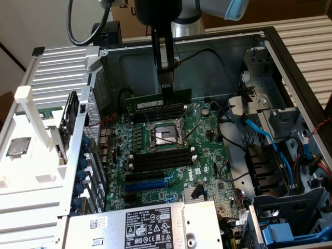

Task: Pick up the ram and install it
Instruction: 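Pick up the ram and move it above insertion slot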

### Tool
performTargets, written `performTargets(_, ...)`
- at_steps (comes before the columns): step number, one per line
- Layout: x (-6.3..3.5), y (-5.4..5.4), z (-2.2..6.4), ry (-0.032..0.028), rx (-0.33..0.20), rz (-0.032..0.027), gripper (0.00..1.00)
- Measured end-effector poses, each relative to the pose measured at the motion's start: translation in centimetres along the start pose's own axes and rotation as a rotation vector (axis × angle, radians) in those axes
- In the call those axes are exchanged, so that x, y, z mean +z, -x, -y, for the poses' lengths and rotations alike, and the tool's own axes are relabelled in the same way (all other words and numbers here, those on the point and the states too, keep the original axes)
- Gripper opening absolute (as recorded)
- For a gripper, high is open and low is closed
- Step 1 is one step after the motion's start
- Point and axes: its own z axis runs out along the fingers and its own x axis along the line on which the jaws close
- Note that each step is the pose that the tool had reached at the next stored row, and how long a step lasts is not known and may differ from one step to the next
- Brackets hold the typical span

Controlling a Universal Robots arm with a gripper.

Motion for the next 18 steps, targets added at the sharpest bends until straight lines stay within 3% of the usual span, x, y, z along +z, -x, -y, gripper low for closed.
performTargets(3,0.53,0.6,-0.04,-0.0001,0.000,0.0000,0.12)
performTargets(10,1.81,0.6,-0.11,-0.0001,0.000,0.0000,0.12)
performTargets(18,2.99,-0.4,-0.16,-0.0022,0.001,0.0000,0.12)
